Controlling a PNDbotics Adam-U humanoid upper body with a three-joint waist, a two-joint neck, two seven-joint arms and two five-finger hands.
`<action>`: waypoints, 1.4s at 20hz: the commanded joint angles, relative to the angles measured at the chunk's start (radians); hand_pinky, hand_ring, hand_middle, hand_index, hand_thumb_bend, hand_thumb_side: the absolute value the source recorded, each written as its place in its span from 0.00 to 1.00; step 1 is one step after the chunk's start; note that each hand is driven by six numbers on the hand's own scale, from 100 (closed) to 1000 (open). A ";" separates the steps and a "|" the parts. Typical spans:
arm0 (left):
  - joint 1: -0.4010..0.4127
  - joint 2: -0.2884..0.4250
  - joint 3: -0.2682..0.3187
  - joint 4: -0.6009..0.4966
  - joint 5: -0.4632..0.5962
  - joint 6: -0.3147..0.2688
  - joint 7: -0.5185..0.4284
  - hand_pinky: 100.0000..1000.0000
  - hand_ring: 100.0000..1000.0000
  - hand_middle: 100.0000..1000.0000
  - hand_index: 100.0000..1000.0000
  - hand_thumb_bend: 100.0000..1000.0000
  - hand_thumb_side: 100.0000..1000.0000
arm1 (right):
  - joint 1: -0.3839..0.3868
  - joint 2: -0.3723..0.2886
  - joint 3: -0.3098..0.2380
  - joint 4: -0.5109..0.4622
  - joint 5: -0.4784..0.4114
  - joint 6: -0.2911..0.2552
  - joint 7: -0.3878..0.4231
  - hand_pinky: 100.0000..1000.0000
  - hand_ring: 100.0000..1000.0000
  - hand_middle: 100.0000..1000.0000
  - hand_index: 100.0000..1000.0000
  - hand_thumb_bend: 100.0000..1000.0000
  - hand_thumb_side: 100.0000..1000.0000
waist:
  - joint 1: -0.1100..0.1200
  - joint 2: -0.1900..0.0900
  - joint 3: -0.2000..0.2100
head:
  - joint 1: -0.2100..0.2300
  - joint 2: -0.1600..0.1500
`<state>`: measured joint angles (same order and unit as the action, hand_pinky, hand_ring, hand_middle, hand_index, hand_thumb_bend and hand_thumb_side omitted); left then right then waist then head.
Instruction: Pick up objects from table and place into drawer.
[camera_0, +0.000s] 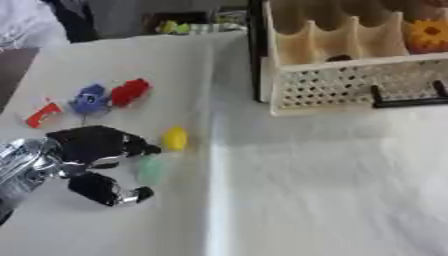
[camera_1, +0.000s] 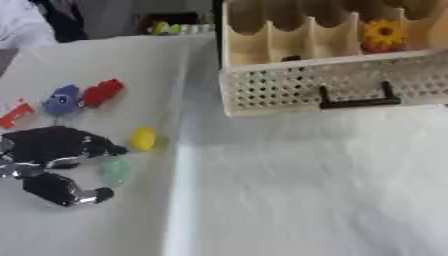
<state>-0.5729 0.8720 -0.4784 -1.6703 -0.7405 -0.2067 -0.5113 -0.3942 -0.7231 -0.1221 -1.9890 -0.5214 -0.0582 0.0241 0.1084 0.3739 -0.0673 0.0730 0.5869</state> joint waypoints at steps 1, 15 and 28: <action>-0.016 0.033 0.010 0.002 -0.020 0.004 0.002 0.55 0.74 0.76 1.00 0.29 1.00 | -0.003 -0.011 -0.010 -0.011 -0.010 0.004 0.001 0.53 0.45 0.19 0.62 0.29 0.92 | -0.005 -0.017 0.002 | 0.003 -0.008; -0.038 0.007 0.002 0.047 -0.051 0.021 0.081 0.49 0.67 0.66 0.94 0.22 1.00 | 0.007 0.006 -0.015 -0.011 -0.005 0.020 0.003 0.53 0.45 0.20 0.62 0.28 0.92 | -0.005 -0.012 0.000 | 0.008 -0.016; -0.045 -0.010 -0.015 0.063 -0.075 -0.004 0.055 0.50 0.68 0.67 0.95 0.29 1.00 | 0.009 0.012 -0.021 -0.011 -0.011 0.025 -0.005 0.53 0.45 0.20 0.62 0.27 0.91 | -0.001 -0.012 -0.005 | 0.010 -0.014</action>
<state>-0.6076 0.8459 -0.4968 -1.6063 -0.8078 -0.2075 -0.4521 -0.3858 -0.6991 -0.1347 -1.9899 -0.5221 -0.0373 0.0210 0.1094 0.3767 -0.0722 0.0783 0.5791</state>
